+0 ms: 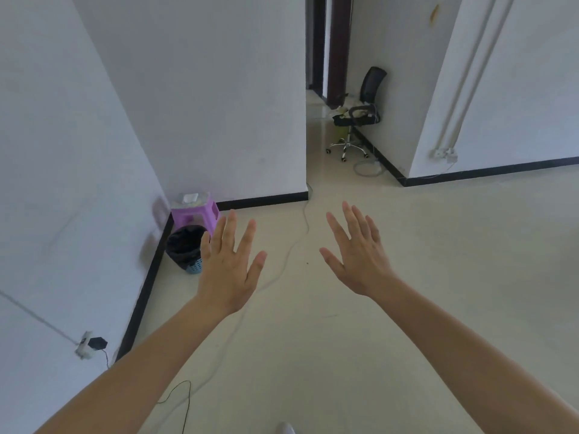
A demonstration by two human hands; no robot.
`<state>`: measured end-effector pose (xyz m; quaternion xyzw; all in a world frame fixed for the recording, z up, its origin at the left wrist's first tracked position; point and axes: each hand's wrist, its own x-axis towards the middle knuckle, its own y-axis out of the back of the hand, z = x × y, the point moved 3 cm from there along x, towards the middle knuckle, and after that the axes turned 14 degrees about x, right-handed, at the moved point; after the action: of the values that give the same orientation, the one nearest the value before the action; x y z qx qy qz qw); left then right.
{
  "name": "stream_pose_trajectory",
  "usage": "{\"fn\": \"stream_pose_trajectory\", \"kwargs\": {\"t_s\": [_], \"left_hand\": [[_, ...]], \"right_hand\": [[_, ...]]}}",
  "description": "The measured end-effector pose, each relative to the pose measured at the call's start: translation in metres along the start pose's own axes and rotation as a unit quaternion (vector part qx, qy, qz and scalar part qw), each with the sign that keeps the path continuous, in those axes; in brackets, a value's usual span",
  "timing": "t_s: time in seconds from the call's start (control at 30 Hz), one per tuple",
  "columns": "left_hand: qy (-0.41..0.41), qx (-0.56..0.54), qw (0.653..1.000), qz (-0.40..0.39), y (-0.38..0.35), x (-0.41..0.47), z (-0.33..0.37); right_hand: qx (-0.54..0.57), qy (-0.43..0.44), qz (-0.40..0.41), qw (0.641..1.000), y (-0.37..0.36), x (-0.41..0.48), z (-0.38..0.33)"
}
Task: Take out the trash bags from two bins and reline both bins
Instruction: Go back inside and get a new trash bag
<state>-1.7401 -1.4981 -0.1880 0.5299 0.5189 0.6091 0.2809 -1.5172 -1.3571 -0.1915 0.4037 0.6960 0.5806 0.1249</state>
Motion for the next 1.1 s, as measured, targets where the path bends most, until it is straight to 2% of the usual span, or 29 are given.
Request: {"fn": "stream_pose_trajectory", "kwargs": {"t_s": [0.13,0.23,0.37,0.5,0.63,0.83,1.1], "left_hand": [[0.015,-0.006,1.0,-0.005,-0.047,0.082,-0.019],[0.016,-0.014,1.0,-0.007,-0.064,0.152,-0.026],[-0.029,-0.025,0.999,-0.002,-0.082,0.25,-0.015],[-0.085,-0.033,0.996,0.006,-0.108,0.336,0.033],[-0.161,-0.047,0.986,0.004,-0.129,0.422,0.124],[-0.286,-0.105,0.952,0.008,-0.143,0.522,0.317],[-0.466,-0.157,0.87,0.049,-0.131,0.558,0.592]], "right_hand": [[-0.034,0.024,-0.017,0.999,-0.035,0.087,0.028],[-0.033,0.005,-0.018,0.999,-0.04,0.152,0.05],[-0.044,-0.006,0.008,0.999,-0.034,0.219,0.091],[-0.055,-0.048,0.021,0.997,-0.029,0.247,0.16],[-0.068,-0.105,0.053,0.991,-0.01,0.258,0.256],[-0.089,-0.235,0.108,0.962,0.052,0.221,0.42],[-0.129,-0.438,0.181,0.871,0.141,0.086,0.574]]}}
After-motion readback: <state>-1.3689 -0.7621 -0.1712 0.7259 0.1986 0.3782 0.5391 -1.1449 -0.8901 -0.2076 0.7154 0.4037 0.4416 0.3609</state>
